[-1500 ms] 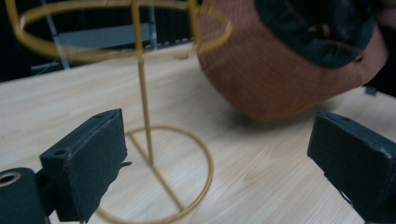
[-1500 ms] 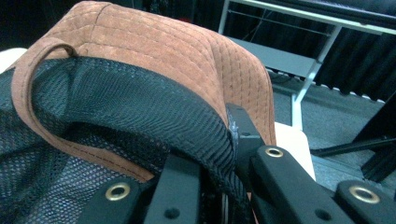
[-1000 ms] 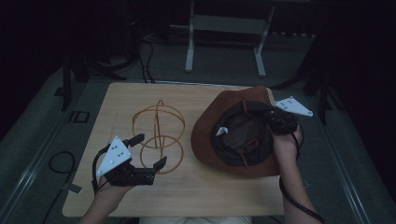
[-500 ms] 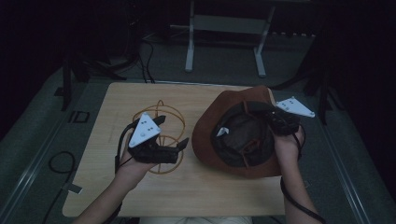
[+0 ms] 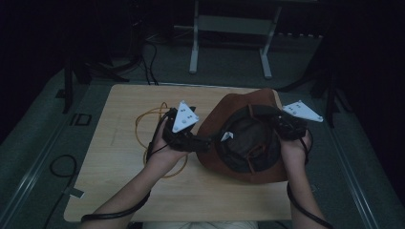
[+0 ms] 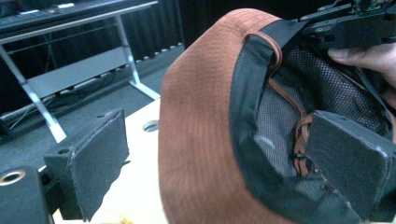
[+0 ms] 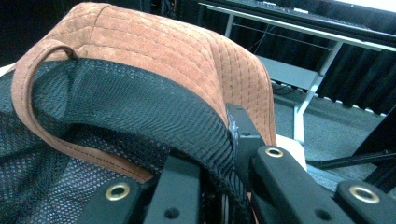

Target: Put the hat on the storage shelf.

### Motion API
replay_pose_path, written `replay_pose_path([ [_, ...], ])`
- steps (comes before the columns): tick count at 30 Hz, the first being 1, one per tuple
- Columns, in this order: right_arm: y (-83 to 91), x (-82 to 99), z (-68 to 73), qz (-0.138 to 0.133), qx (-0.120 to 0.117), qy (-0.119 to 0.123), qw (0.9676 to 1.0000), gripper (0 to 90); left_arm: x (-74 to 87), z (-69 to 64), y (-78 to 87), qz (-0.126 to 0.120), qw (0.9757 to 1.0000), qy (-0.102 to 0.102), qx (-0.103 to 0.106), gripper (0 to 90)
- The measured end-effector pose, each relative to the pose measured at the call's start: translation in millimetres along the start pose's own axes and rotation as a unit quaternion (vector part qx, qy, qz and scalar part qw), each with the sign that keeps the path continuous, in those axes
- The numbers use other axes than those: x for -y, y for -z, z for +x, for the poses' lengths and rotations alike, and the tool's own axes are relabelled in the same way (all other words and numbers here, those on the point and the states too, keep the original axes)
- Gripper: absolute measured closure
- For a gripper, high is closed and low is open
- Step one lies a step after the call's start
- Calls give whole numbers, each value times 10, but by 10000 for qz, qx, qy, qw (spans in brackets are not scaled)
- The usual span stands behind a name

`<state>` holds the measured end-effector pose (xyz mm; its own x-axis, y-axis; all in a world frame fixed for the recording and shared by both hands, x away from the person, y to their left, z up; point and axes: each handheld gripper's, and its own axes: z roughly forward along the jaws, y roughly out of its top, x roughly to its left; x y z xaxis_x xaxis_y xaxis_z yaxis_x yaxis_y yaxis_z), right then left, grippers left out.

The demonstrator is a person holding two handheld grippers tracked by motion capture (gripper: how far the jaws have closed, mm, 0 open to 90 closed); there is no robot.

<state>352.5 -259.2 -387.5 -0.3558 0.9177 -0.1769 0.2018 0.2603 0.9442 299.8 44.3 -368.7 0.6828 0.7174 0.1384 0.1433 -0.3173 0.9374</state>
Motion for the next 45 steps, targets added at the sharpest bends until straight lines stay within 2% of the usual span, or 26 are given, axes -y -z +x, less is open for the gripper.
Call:
replay_pose_path([
  [5,-9,31,26,52,-61,26,10000,842,-65,-74,-245,112,9999,-78,2,65],
  [7,-7,37,35,54,-71,11,10000,842,-76,-111,-360,192,9997,-81,133,65],
  [9,-2,42,40,54,-85,14,9999,842,-81,-141,-448,231,9996,-127,109,65],
  [11,7,45,42,35,-86,19,10000,842,-82,-161,-552,265,9996,-90,80,65],
  [14,18,46,41,13,-83,17,10000,842,-76,-199,-721,383,9992,-52,-70,65],
  [16,27,45,42,9,-76,-6,10000,842,-69,-219,-800,435,9988,-103,-214,77],
  [18,31,45,40,-5,-85,-12,10000,842,-55,-229,-884,509,9983,-97,-251,78],
  [21,42,44,44,5,-95,-11,10000,842,-26,-246,-985,579,9970,-226,-460,79],
  [24,56,47,63,-1,-134,31,9999,842,6,-250,-1065,676,9957,-234,-580,159],
  [25,57,49,69,-5,-149,30,9999,842,18,-248,-1090,707,9947,-283,-687,199],
  [26,57,49,69,-5,-149,30,9999,842,18,-248,-1090,707,9947,-283,-687,256],
  [27,61,59,90,0,-144,28,9999,842,34,-247,-1137,845,9921,-337,-865,289],
  [28,61,63,92,-3,-143,28,9999,841,40,-239,-1144,844,9917,-310,-923,361],
  [32,51,84,114,43,-129,-3,9999,841,55,-199,-1165,797,9916,-142,-1007,562],
  [36,29,109,168,87,-182,-5,9998,837,49,-208,-1153,631,9911,-168,-1164,816],
  [40,35,125,197,46,-216,-39,9997,828,19,-192,-1120,531,9916,-150,-1172,863],
  [45,126,138,212,-14,-320,1,9995,730,-39,-171,-1065,428,9918,-226,-1185,866],
])
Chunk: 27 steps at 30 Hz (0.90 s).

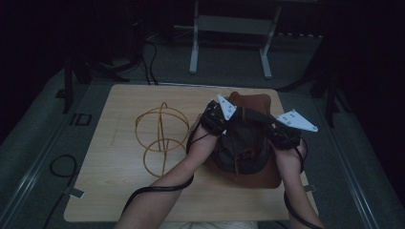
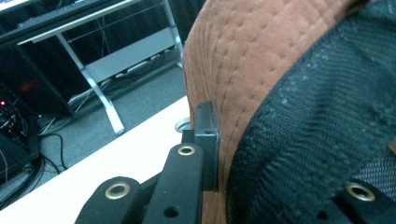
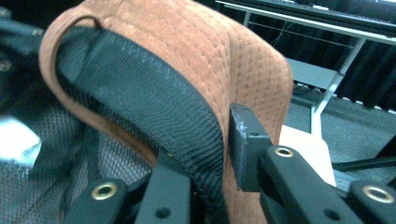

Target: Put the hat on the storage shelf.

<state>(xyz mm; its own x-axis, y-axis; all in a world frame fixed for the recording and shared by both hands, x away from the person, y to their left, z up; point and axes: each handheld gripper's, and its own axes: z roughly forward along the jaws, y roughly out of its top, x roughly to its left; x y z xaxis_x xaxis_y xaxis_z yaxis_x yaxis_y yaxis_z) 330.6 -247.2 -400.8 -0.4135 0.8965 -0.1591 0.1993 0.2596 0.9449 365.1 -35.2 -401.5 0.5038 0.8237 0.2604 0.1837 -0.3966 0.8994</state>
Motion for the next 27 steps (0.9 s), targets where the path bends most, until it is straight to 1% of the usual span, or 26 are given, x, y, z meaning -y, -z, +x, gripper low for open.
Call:
replay_pose_path([
  [1,26,5,-1,-24,-28,-16,10000,693,-9,8,11,-24,10000,-46,33,866],
  [3,90,11,-15,-55,-152,-98,9998,601,-8,20,27,-71,10000,-23,-5,867],
  [4,133,13,-33,-54,-313,-140,9994,558,-8,25,29,-72,10000,-51,-4,866],
  [5,162,15,-45,-60,-398,-151,9991,533,-3,35,37,-101,9999,-15,-21,866],
  [6,213,19,-62,3,-513,-100,9986,490,0,40,40,-114,9999,-18,-29,867],
  [7,241,20,-72,15,-578,-85,9983,485,1,41,37,-98,9999,-37,-34,866],
  [9,331,20,-98,-73,-659,-86,9978,468,14,49,33,-110,9999,-50,-52,866],
  [11,428,13,-128,-127,-736,8,9972,449,32,51,34,-131,9999,-45,-19,866],
  [12,476,11,-155,-181,-714,14,9973,449,43,46,38,-134,9999,-74,-17,866],
  [13,517,8,-192,-215,-680,9,9975,450,56,38,43,-154,9998,-126,27,866],
  [15,572,7,-293,-270,-632,-23,9976,449,77,25,61,-223,9996,-187,71,866],
  [16,589,13,-373,-283,-563,-76,9980,449,84,26,73,-270,9994,-197,132,866],
  [17,594,20,-424,-291,-529,-113,9981,445,93,30,91,-367,9988,-219,252,866],
  [18,597,33,-491,-282,-492,-141,9983,431,102,26,113,-407,9984,-274,268,866],
  [19,596,46,-554,-251,-435,-175,9986,416,113,29,141,-507,9975,-295,387,866],
  [20,589,64,-633,-202,-377,-203,9989,412,119,31,157,-547,9969,-335,449,866],
  [21,582,75,-683,-164,-344,-219,9990,412,128,31,185,-607,9961,-386,502,865],
  [22,569,95,-759,-117,-291,-277,9991,422,130,35,199,-641,9955,-399,576,865],
  [24,533,125,-867,-54,-248,-328,9991,427,135,31,242,-676,9945,-427,677,865],
  [25,507,139,-917,-5,-233,-367,9991,427,142,28,259,-723,9936,-471,726,865],
  [26,486,149,-948,22,-230,-409,9989,430,151,25,282,-772,9925,-573,749,865],
  [27,455,164,-984,40,-255,-448,9987,440,161,30,308,-840,9915,-597,794,865],
])
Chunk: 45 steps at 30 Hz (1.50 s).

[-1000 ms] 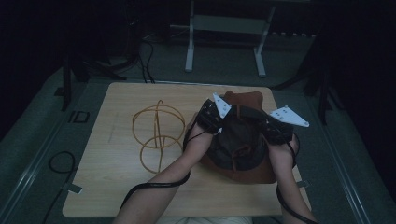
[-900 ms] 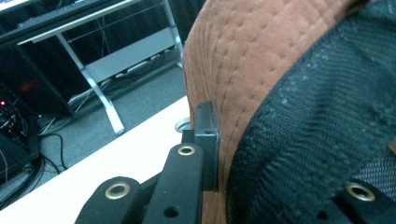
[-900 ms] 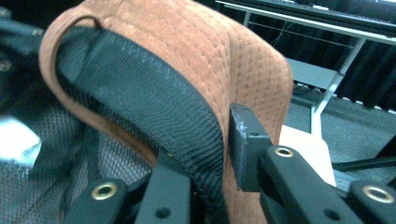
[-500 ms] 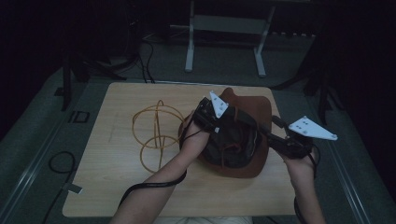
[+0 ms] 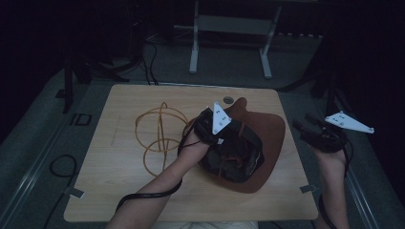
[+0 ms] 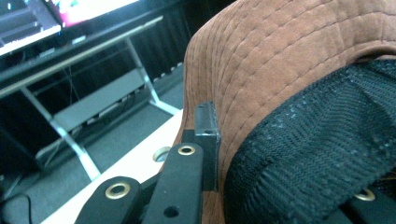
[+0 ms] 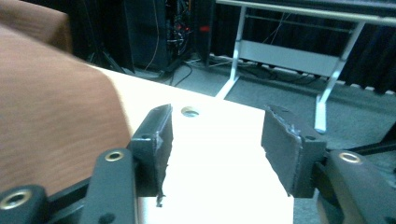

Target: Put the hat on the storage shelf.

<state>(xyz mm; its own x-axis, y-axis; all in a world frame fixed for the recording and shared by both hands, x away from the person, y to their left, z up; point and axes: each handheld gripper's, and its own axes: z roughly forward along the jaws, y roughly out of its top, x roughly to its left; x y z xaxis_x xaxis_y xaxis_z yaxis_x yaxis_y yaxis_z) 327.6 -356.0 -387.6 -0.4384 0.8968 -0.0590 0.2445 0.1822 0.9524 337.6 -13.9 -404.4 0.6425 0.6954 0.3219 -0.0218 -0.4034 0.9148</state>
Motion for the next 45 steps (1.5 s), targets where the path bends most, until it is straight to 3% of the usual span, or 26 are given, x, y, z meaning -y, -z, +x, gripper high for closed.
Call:
replay_pose_path([
  [4,-136,65,-69,145,-231,-64,9996,440,25,21,132,-513,9980,-172,326,865],
  [6,-203,105,-55,216,-471,-93,9986,440,41,42,194,-863,9943,-230,588,864],
  [8,-233,122,-15,251,-626,-91,9977,441,45,53,232,-971,9922,-354,693,864],
  [11,-257,123,90,264,-921,-7,9954,453,59,77,284,-1201,9866,-483,993,863],
  [13,-270,117,175,271,-1115,102,9933,454,70,88,314,-1345,9820,-595,1187,863],
  [14,-269,115,218,257,-1224,135,9921,454,79,86,330,-1468,9784,-664,1295,862],
  [16,-262,109,305,184,-1502,147,9884,454,87,92,348,-1582,9742,-758,1418,862],
  [17,-256,107,349,125,-1670,157,9857,454,99,94,358,-1733,9695,-819,1525,861],
  [18,-253,105,398,91,-1774,194,9839,454,109,96,366,-1853,9633,-898,1720,860],
  [19,-255,102,466,93,-1874,320,9817,453,111,93,369,-1905,9592,-954,1860,859],
  [20,-256,101,506,105,-1923,391,9805,454,112,76,376,-1938,9562,-1037,1931,856],
  [22,-265,102,603,99,-2107,452,9765,454,111,33,373,-1959,9532,-1151,1993,855],
  [27,-323,161,877,85,-2606,789,9622,456,125,-21,338,-1929,9543,-1151,1970,854],
  [29,-361,183,951,146,-2721,873,9582,455,133,-33,325,-1945,9545,-1102,1975,854],
  [30,-380,188,986,171,-2773,920,9562,456,137,-37,323,-1988,9532,-1095,1997,854],
  [33,-424,177,1050,116,-2988,894,9501,455,120,-69,298,-1867,9575,-1114,1898,854],
  [38,-430,140,1127,-167,-3332,1038,9370,456,92,-99,278,-1811,9553,-1141,2041,853],
  [40,-414,118,1163,-326,-3381,1173,9332,457,93,-117,278,-1834,9554,-1121,2024,852],
  [43,-412,73,1181,-387,-3441,1167,9309,502,78,-119,287,-1893,9566,-1103,1924,852],
  [45,-419,55,1187,-406,-3532,1116,9280,534,56,-131,295,-1859,9591,-1121,1818,852],
])
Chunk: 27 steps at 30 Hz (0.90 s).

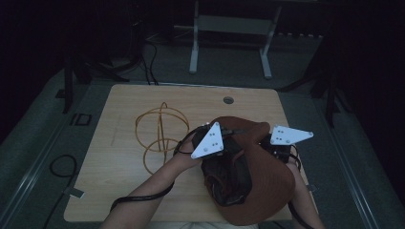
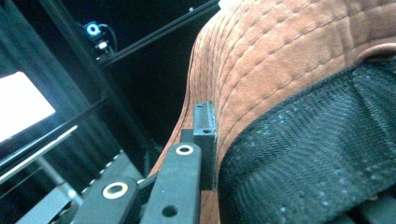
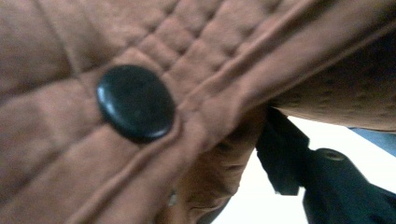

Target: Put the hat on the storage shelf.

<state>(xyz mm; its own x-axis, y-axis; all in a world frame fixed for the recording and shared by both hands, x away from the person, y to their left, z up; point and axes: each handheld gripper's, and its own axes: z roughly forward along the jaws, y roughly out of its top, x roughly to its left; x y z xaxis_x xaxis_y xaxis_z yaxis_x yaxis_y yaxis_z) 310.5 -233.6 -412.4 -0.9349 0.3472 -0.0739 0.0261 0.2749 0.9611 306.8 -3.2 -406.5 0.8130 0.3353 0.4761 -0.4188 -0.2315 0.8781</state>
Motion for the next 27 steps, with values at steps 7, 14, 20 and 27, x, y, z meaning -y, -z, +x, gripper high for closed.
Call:
replay_pose_path([
  [7,-41,-13,-16,-64,22,-188,9998,681,6,-13,-22,84,9999,143,-37,852],
  [14,-68,37,4,35,160,-193,9997,864,42,30,17,163,9994,307,69,771],
  [20,-33,21,7,-11,227,-207,9995,869,-38,104,54,410,9967,675,-188,499],
  [27,57,-33,-13,-150,284,-214,9993,869,-136,157,136,694,9937,820,-321,352],
])
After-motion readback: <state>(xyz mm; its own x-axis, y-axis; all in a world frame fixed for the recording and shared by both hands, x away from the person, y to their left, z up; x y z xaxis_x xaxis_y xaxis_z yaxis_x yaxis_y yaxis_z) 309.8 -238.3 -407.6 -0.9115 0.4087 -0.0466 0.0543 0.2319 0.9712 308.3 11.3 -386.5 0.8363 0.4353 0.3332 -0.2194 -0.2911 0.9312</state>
